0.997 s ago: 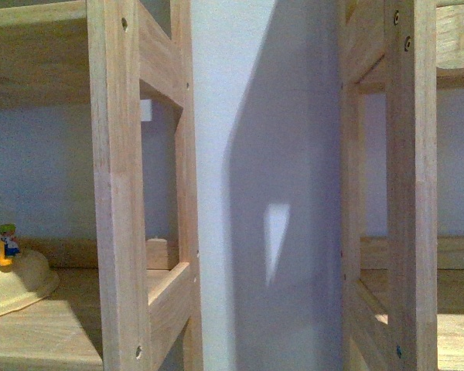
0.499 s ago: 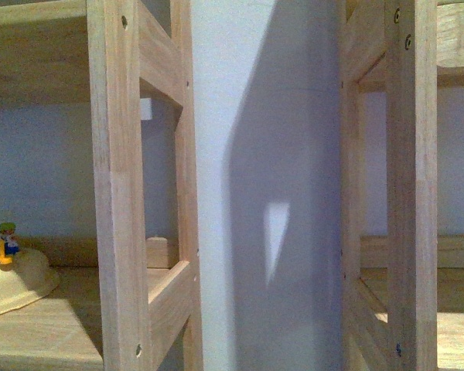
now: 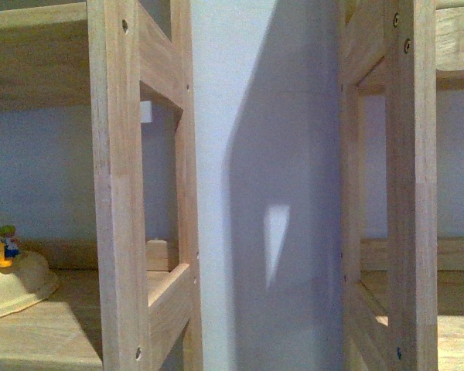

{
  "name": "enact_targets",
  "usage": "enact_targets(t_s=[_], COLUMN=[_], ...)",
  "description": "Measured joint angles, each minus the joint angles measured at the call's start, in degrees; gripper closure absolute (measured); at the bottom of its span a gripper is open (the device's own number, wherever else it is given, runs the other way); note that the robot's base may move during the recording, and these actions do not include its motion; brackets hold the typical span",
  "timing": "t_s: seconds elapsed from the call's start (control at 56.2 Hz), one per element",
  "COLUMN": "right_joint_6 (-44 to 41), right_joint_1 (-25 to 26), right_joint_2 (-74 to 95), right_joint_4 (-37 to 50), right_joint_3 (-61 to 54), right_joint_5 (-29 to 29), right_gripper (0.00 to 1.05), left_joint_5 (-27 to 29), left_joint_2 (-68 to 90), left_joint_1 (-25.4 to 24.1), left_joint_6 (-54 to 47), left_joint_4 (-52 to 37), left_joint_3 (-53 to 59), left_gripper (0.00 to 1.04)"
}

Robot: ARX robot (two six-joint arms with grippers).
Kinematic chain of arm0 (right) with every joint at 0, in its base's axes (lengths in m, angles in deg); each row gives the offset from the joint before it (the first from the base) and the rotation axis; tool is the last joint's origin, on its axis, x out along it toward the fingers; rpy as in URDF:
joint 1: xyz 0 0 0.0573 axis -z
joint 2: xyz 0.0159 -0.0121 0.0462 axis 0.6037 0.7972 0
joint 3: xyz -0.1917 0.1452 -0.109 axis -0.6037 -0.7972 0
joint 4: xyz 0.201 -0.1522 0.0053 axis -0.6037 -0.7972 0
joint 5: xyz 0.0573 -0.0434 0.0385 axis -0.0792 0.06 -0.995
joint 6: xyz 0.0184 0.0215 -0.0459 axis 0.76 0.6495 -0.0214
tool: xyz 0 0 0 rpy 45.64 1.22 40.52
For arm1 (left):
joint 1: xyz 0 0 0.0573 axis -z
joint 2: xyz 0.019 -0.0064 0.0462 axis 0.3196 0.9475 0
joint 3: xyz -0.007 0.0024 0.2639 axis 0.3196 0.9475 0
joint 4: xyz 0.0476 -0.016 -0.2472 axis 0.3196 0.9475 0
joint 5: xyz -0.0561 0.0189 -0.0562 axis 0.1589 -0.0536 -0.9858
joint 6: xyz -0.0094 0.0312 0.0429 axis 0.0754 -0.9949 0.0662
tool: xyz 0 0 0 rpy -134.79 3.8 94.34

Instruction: Put away toys

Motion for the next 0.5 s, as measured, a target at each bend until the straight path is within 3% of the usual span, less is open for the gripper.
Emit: enact_targets(t_s=[0.499], right_joint_6=[0.0], right_joint_1=[0.0], right_joint_2=[0.0], right_joint_4=[0.0], right_joint_3=[0.0], right_joint_5=[0.0], right_gripper=[0.02], left_joint_5=[0.0], left_joint_2=[0.0], left_joint_1=[0.0], left_joint_6=[0.0], left_joint_4=[0.0], left_joint_3=[0.0], left_gripper=[0.06])
